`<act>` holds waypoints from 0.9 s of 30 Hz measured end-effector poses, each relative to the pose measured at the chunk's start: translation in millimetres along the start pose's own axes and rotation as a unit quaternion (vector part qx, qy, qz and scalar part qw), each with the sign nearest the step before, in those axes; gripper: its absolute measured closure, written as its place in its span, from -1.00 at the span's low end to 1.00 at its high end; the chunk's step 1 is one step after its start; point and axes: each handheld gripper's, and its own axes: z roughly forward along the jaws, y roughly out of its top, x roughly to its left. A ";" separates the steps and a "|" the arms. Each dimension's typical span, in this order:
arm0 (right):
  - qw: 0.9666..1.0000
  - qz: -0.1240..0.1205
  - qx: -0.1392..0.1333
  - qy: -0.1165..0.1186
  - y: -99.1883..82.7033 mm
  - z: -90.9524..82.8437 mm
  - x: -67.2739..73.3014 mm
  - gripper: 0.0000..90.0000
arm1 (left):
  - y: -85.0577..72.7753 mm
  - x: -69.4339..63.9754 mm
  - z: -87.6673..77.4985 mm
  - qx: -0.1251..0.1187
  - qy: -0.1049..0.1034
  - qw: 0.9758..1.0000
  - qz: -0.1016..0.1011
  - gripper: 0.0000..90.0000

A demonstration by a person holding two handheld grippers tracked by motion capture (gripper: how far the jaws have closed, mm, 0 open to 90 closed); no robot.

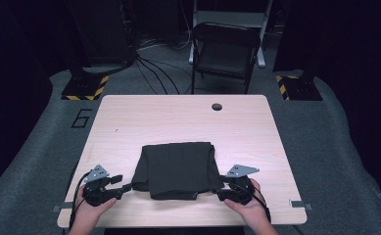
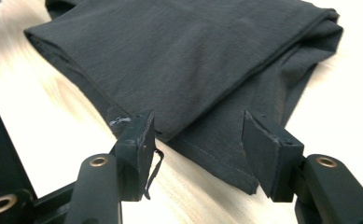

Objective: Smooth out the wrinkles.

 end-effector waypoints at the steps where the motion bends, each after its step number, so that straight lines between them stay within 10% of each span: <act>1: 1.000 0.011 -0.002 -0.001 -1.8 -0.1 -4.2 -0.01 | -0.8 0.7 0.7 0.000 -0.001 1.000 -0.003 -0.06; 27: 1.000 0.014 0.010 -0.013 -12.8 11.8 -8.8 0.00 | -2.6 14.0 13.0 0.003 -0.002 1.000 -0.013 -0.06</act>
